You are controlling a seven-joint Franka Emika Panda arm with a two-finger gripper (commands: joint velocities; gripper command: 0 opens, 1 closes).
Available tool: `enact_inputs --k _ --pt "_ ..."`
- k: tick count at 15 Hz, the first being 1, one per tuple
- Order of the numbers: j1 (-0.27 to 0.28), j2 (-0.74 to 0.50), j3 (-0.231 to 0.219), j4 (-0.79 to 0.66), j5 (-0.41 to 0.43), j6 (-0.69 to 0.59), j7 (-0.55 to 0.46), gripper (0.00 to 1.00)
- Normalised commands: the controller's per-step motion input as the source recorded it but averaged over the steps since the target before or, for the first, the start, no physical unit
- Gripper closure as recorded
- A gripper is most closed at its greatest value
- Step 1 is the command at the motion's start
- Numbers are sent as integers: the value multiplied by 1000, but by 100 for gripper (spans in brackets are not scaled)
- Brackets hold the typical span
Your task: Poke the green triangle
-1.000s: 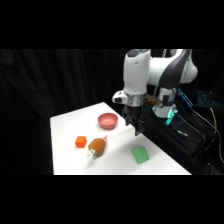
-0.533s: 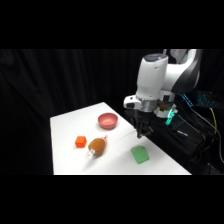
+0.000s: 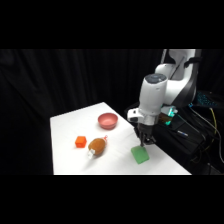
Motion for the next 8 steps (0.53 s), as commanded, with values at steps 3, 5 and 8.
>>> enact_inputs --k 3,5,8 --pt "169 432 -243 186 -255 296 164 96" --pt "178 483 -229 263 -113 271 51 96" --pt "128 517 -133 318 42 165 -103 97"
